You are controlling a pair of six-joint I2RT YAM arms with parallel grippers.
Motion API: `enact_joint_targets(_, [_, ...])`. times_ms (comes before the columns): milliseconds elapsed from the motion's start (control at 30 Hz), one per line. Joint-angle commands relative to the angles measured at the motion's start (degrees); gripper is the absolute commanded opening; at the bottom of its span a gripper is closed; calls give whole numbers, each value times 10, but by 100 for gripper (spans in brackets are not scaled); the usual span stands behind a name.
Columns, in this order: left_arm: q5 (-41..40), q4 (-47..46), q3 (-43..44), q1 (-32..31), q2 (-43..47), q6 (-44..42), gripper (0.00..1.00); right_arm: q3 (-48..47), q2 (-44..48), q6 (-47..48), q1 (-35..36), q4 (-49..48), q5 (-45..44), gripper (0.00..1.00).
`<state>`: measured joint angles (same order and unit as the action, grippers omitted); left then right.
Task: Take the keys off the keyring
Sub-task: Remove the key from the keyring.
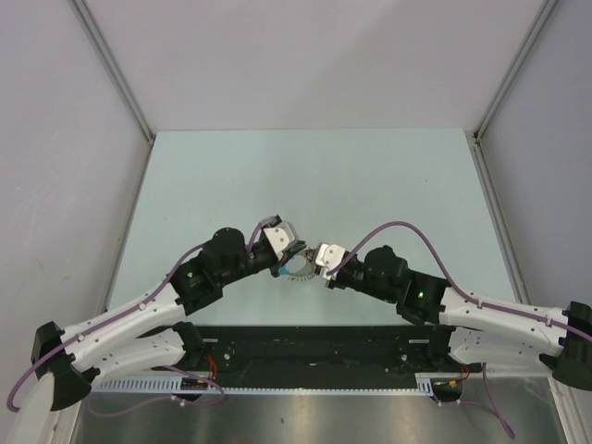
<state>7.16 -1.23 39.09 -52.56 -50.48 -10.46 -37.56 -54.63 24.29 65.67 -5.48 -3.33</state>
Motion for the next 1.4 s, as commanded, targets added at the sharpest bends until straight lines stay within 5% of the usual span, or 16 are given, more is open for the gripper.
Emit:
enact_joint_targets(0, [-48, -51, 16, 3, 0, 4, 0, 1, 11, -9, 19, -24, 3, 0])
enact_joint_targets(700, [-52, -29, 27, 2, -21, -8, 1, 0, 23, 25, 20, -74, -55, 0])
enact_joint_targets(1033, [-33, -16, 28, -2, -32, -18, 0, -5, 44, 8, -42, -75, -12, 0])
enact_joint_targets(1367, [-43, -22, 27, -3, -23, -11, 0, 4, 51, -10, -33, -23, -1, 0])
